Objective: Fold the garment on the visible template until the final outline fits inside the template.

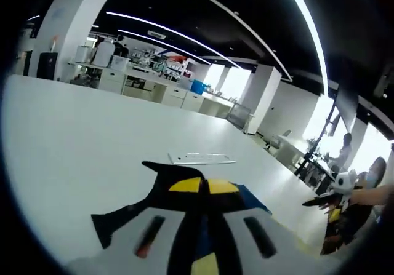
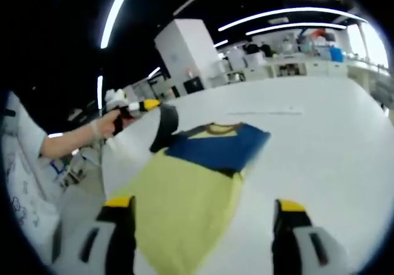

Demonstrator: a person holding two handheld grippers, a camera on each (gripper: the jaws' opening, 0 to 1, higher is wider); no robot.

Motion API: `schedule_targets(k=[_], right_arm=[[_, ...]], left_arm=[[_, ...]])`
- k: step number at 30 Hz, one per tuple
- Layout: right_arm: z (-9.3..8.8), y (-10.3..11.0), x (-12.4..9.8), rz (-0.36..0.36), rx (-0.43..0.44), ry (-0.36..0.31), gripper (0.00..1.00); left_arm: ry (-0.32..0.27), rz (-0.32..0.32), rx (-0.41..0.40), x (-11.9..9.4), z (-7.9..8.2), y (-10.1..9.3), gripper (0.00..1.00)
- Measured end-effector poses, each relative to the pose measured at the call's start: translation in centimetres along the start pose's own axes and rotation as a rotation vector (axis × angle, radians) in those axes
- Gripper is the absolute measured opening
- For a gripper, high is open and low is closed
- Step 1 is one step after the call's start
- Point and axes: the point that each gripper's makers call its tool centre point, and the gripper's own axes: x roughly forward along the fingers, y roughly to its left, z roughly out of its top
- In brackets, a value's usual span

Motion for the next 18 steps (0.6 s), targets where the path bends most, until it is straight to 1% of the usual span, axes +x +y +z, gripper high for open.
schedule_targets(k=[1,5,7,9,11,12,13,16,17,18], right_arm=[[-0.1,0.0,0.0,-0.001,0.001,0.0,0.93],[-0.2,-0.2,0.0,0.0,0.011,-0.003,0.93],[-0.4,-0.4,0.0,0.0,0.013,0.0,0.93],[-0.5,-0.6,-0.1,-0.001,0.02,0.0,0.92],[-0.6,-0.6,-0.2,-0.004,0.021,0.0,0.93],[-0.7,-0.6,-0.2,-0.004,0.025,-0.003,0.92],[-0.7,-0.7,-0.2,-0.006,0.028,-0.003,0.92],[-0.9,-1.0,-0.3,-0.008,0.037,-0.009,0.92],[-0.9,-1.0,-0.3,-0.009,0.042,-0.012,0.92],[-0.9,-1.1,-0.3,-0.01,0.047,-0.013,0.92]], left_arm=[[0.001,-0.016,-0.011,0.5,-0.2,-0.8,0.0],[0.011,-0.042,-0.001,1.7,-0.5,-2.0,0.0],[0.015,-0.062,-0.016,2.6,-1.0,-2.9,0.0],[0.018,-0.083,-0.037,3.8,-1.0,-3.1,0.0],[0.024,-0.099,-0.039,4.5,-1.7,-4.6,0.0],[0.029,-0.11,-0.043,4.9,-2.0,-5.0,0.0],[0.038,-0.112,-0.048,5.3,-2.3,-4.5,0.0],[0.054,-0.139,-0.061,7.0,-3.2,-6.4,0.0],[0.062,-0.157,-0.061,7.5,-3.7,-7.5,0.0],[0.066,-0.158,-0.056,8.0,-4.0,-7.8,0.0]])
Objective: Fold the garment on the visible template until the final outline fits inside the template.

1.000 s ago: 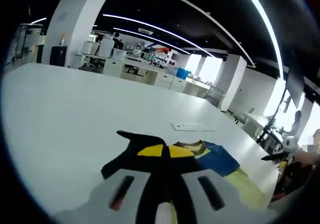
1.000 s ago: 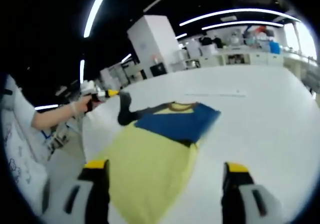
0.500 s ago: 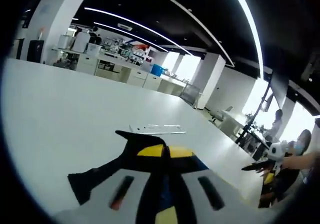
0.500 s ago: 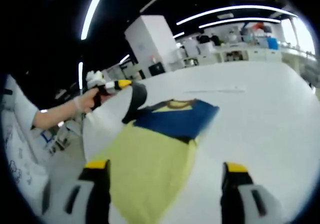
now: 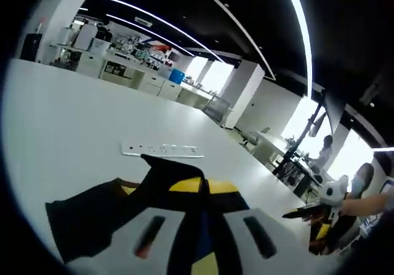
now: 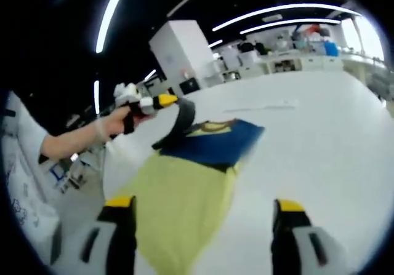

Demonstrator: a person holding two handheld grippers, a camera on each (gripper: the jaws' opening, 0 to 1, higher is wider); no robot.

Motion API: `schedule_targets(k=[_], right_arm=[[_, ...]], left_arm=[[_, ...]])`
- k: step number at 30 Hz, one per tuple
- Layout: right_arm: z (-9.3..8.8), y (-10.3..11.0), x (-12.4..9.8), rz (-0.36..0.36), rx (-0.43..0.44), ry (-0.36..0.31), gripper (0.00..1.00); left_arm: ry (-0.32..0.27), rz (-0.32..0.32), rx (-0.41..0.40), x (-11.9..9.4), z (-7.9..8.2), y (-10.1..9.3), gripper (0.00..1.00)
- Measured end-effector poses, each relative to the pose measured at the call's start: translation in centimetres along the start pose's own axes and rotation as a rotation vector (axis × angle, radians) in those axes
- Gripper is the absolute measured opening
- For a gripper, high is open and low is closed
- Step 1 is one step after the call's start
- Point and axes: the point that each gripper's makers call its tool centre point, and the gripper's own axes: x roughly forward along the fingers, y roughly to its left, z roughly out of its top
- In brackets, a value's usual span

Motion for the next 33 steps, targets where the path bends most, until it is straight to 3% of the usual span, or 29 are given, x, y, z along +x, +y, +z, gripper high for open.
schedule_targets(k=[6,13,26,33], right_arm=[[-0.5,-0.3,-0.3,-0.007,0.012,0.002,0.92],[-0.9,-1.3,-0.8,-0.027,0.038,-0.002,0.91],[-1.2,-1.9,-0.6,-0.027,0.063,-0.005,0.9],[-1.3,-1.9,-0.3,-0.025,0.064,-0.001,0.9]], left_arm=[[0.081,-0.045,0.032,3.2,-3.3,-2.2,0.0],[0.148,-0.073,0.011,4.5,-6.5,-3.6,0.0],[0.274,-0.085,-0.009,6.7,-12.0,-3.4,0.0],[0.32,-0.11,0.004,6.9,-13.7,-4.4,0.0]])
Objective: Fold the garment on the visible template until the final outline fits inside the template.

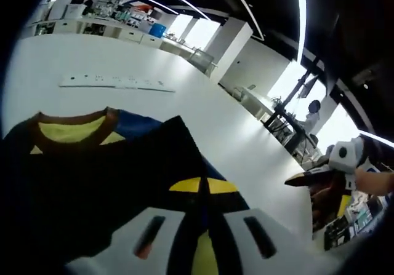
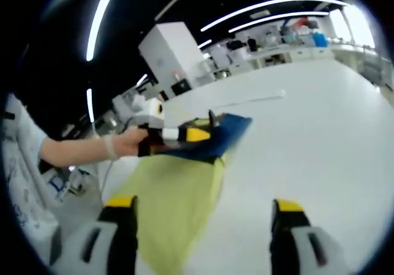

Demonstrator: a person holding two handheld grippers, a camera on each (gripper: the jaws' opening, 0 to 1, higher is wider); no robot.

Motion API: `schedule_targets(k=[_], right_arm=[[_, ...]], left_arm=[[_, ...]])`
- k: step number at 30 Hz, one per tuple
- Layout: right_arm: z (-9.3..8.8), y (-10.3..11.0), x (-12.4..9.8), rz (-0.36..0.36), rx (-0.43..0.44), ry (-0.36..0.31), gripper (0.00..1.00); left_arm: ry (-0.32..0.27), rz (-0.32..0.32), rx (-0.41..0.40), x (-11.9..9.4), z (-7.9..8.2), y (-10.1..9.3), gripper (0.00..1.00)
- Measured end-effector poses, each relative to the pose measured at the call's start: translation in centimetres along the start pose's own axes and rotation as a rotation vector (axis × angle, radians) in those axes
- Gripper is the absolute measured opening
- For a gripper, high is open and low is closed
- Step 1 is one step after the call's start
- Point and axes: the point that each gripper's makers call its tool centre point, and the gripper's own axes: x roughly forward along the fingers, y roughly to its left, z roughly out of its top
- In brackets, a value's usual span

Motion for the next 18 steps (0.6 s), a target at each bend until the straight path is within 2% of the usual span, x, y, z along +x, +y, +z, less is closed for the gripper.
schedule_targets(k=[3,11,14,18], right_arm=[[0.0,0.2,0.1,0.001,-0.003,0.003,0.9],[0.2,-0.2,0.2,0.004,0.001,-0.001,0.9],[0.2,-0.2,0.2,0.003,-0.003,0.002,0.9],[0.3,-0.1,0.3,0.009,0.0,-0.003,0.9]], left_arm=[[0.016,-0.002,-0.005,0.3,-0.6,0.4,0.0],[0.03,-0.017,-0.028,0.6,-0.8,0.4,0.0],[0.035,-0.035,0.009,0.4,-1.0,-0.3,0.0],[0.024,-0.054,0.044,0.6,-0.4,-0.4,0.0]])
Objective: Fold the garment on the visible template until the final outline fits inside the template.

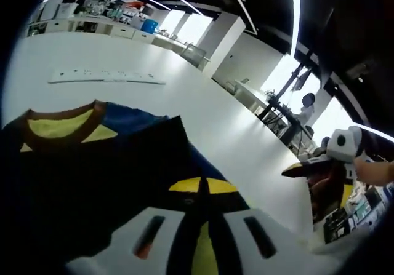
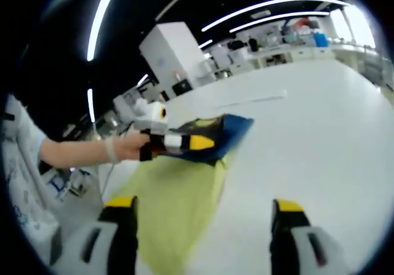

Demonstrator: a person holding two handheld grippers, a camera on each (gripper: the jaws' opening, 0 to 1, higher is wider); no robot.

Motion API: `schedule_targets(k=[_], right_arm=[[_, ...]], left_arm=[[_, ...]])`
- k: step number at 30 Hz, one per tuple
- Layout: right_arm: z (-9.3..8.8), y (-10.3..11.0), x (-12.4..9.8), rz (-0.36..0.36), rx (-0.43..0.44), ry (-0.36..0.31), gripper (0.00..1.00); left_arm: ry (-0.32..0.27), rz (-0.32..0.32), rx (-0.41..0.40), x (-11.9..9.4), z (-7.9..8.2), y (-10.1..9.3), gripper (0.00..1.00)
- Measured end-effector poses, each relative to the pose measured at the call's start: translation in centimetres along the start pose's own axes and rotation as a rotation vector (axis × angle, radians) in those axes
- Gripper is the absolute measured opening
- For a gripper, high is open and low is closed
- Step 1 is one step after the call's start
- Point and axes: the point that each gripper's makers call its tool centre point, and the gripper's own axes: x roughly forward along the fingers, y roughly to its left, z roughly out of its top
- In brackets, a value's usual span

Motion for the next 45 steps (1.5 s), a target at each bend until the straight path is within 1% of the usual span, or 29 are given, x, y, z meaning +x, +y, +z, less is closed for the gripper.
schedule_targets(k=[1,4,7,9,11,15,17,19,22,24,27,29,34,37,41,45], right_arm=[[0.0,0.2,0.1,0.001,-0.001,0.002,0.9],[-0.1,0.4,0.1,0.003,-0.005,0.006,0.9],[0.0,0.8,0.2,0.006,-0.006,0.004,0.91],[0.1,0.8,0.2,0.006,-0.008,0.003,0.91],[0.1,1.2,0.3,0.007,-0.009,0.0,0.91],[0.2,1.3,0.4,0.01,-0.012,-0.002,0.91],[0.2,1.7,0.5,0.013,-0.013,-0.005,0.91],[0.2,2.3,0.6,0.014,-0.016,-0.005,0.91],[0.3,2.5,0.6,0.018,-0.02,-0.009,0.91],[0.5,2.7,0.5,0.019,-0.02,-0.014,0.91],[0.6,2.8,0.5,0.022,-0.025,-0.02,0.91],[0.7,3.0,0.5,0.024,-0.028,-0.021,0.91],[0.7,3.3,0.5,0.032,-0.034,-0.024,0.9],[0.7,4.0,0.5,0.038,-0.039,-0.026,0.91],[0.8,4.0,0.2,0.037,-0.043,-0.034,0.9],[1.3,4.2,-0.2,0.029,-0.048,-0.053,0.9]], left_arm=[[-0.008,-0.015,0.012,0.0,0.3,-0.4,0.0],[-0.023,-0.024,0.037,-0.1,0.7,-1.0,0.1],[-0.028,-0.024,0.063,-0.3,1.0,-0.9,0.21],[-0.024,-0.017,0.076,-0.4,1.1,-0.7,0.32],[-0.021,-0.018,0.086,-0.8,1.2,-0.9,0.43],[-0.017,-0.023,0.108,-1.6,1.4,-1.1,0.62],[-0.011,-0.023,0.139,-2.1,1.5,-1.3,0.68],[-0.007,-0.028,0.15,-2.6,1.4,-1.5,0.71],[0.0,-0.018,0.162,-3.5,1.2,-1.5,0.73],[-0.008,-0.009,0.169,-4.3,1.2,-1.4,0.74],[-0.023,0.018,0.156,-5.8,1.3,-0.5,0.75],[-0.033,0.028,0.152,-6.7,1.4,-0.3,0.74],[-0.067,0.071,0.142,-10.1,1.5,0.5,0.75],[-0.076,0.093,0.142,-11.7,1.2,0.8,0.75],[-0.092,0.132,0.138,-14.4,0.9,1.6,0.75],[-0.098,0.156,0.133,-16.9,0.0,1.9,0.75]])
